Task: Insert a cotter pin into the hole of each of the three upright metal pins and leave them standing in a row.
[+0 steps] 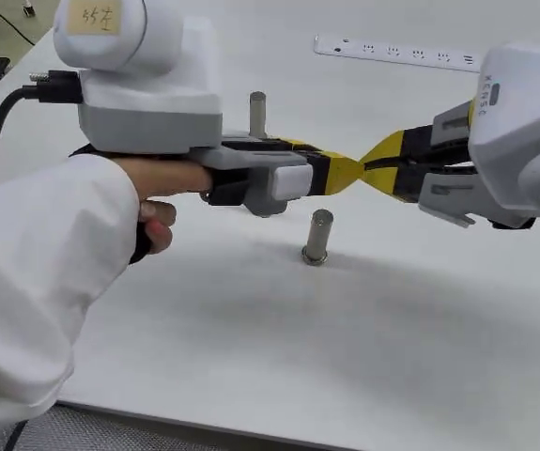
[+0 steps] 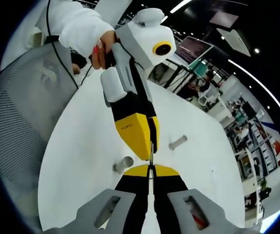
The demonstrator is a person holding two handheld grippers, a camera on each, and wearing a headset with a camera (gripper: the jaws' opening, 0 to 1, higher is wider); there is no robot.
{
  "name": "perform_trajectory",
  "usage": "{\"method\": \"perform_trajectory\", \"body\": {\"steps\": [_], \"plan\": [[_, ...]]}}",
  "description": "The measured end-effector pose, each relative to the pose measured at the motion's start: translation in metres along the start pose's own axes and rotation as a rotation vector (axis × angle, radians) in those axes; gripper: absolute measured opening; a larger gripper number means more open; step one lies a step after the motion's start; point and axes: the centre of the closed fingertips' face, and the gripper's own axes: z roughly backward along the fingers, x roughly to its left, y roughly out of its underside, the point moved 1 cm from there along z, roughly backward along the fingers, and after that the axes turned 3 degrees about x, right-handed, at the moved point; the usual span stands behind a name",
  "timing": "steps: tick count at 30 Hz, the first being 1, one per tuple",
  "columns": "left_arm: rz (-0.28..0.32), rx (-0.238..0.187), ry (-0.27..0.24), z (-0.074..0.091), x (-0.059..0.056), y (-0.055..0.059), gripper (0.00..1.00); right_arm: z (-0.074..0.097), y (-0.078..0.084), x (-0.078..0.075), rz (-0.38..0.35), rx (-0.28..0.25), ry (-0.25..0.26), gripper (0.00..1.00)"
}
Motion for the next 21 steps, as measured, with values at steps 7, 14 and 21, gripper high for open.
{"method": "perform_trajectory", "body": {"steps": [7, 14, 21], "plan": [[0.003, 0.010, 0.000, 0.0002, 0.0045, 0.0016, 0.09, 0.0011, -0.0045, 0.0011, 0.013, -0.007, -0.001, 0.00], [0.018, 0.020, 0.004, 0.0002, 0.0065, 0.0026, 0.02, 0.0021, -0.0058, 0.0040, 0.025, -0.008, -0.007, 0.00], [0.027, 0.032, 0.005, 0.0003, 0.0068, 0.0044, 0.00, 0.0026, -0.0079, 0.0060, 0.036, -0.010, -0.019, 0.00]]}}
